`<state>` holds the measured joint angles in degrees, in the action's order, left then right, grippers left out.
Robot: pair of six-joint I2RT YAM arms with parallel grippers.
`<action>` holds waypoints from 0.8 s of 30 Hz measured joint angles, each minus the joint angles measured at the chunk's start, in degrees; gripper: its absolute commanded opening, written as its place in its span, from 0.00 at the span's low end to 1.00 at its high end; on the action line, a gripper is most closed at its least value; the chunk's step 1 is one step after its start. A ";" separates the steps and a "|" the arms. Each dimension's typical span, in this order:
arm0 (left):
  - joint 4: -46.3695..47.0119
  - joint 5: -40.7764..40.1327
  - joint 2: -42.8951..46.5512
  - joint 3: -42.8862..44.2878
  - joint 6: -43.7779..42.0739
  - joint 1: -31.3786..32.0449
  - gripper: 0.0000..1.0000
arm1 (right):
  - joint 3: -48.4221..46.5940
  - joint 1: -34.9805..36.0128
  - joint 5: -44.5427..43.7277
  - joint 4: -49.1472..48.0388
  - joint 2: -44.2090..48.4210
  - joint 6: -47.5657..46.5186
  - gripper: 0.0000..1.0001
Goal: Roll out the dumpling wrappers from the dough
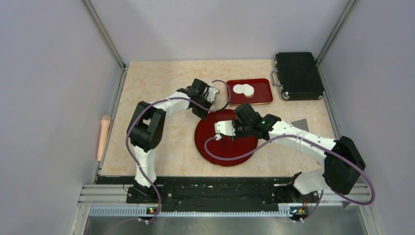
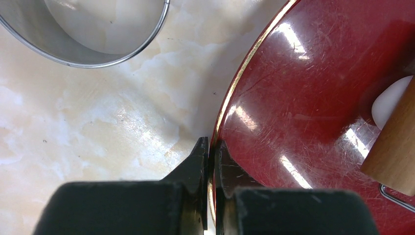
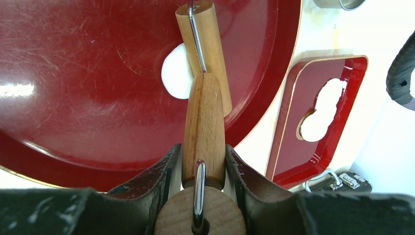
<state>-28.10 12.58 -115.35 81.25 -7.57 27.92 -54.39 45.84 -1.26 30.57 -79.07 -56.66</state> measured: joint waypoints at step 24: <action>0.09 -0.04 0.00 -0.04 0.46 -0.07 0.00 | 0.39 1.64 0.79 1.42 0.90 1.49 0.00</action>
<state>-28.01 12.53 -115.35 81.21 -7.11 27.86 -54.00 47.48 -0.47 31.99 -78.17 -55.18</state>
